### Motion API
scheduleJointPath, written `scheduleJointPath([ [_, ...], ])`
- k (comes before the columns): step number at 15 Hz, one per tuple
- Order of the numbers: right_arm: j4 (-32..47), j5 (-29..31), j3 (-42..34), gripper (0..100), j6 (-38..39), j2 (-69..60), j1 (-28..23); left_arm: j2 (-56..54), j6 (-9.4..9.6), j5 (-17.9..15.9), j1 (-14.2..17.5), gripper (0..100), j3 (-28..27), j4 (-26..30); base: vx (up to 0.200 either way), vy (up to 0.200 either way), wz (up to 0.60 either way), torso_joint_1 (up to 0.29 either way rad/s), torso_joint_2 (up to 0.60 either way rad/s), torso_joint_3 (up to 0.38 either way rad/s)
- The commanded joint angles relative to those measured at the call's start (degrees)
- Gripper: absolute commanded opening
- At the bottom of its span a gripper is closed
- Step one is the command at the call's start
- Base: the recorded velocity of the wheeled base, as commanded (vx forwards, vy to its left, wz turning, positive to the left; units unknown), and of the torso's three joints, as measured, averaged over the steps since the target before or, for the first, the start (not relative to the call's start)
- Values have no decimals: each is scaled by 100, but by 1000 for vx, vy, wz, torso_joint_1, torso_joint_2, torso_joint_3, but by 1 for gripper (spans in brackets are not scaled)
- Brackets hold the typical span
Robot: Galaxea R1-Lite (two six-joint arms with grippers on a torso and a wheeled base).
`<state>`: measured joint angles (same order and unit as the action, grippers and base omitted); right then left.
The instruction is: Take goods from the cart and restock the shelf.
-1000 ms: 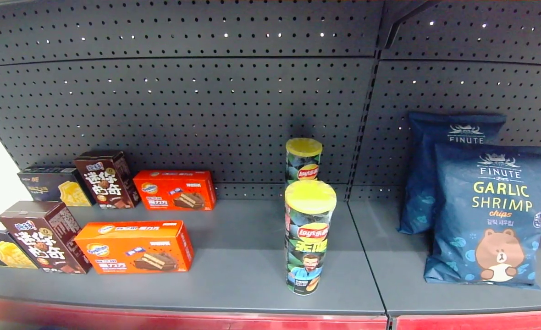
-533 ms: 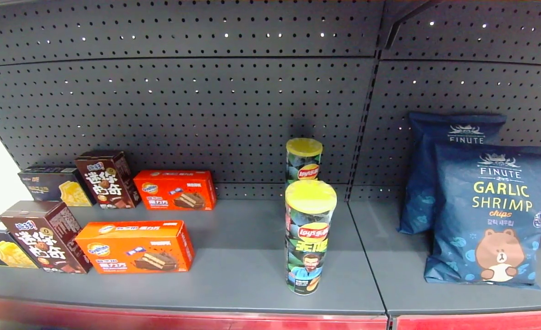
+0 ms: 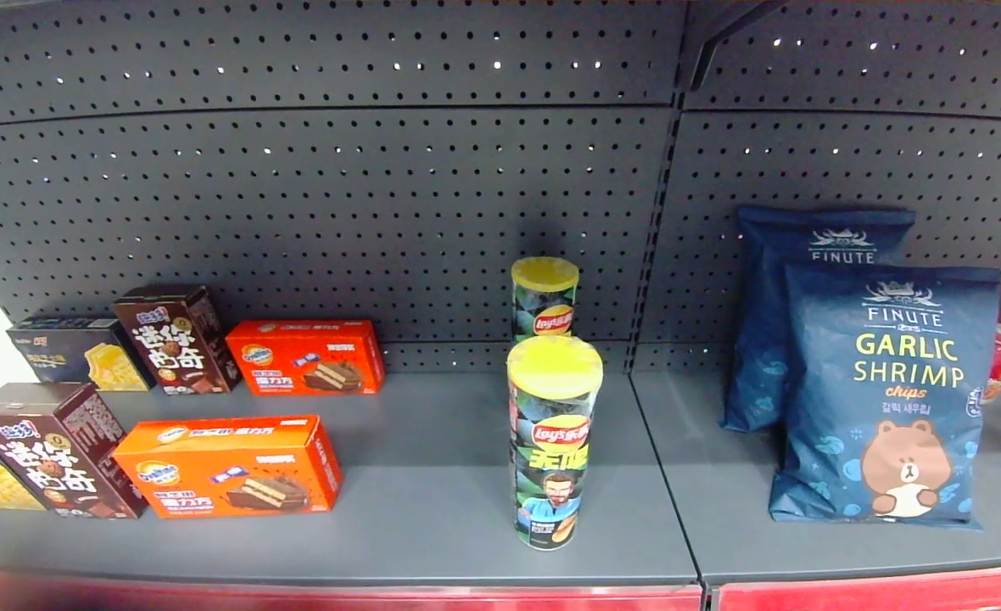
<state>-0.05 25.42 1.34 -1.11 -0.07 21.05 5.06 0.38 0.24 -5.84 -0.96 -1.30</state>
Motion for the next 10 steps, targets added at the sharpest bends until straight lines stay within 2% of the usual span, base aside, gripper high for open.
scheduleJointPath([
  [1, -4, -2, -2, 100, -12, 7, 4, 13, 6, 11, -5, 100, 0, -1, 0, 0, 0, 0, 0, 0],
  [3, -4, -28, -2, 100, -12, 7, -5, 13, -3, 72, -5, 100, 0, -1, 0, 0, 0, 0, 0, 0],
  [5, -4, -54, -2, 100, -21, 7, -5, 13, -11, 72, -5, 100, 0, -1, 0, -200, 0, 7, 0, 0],
  [10, -74, -81, -11, 100, -47, 7, -5, 13, -38, 37, -5, 100, 0, -1, 0, 0, 0, 0, 0, 0],
])
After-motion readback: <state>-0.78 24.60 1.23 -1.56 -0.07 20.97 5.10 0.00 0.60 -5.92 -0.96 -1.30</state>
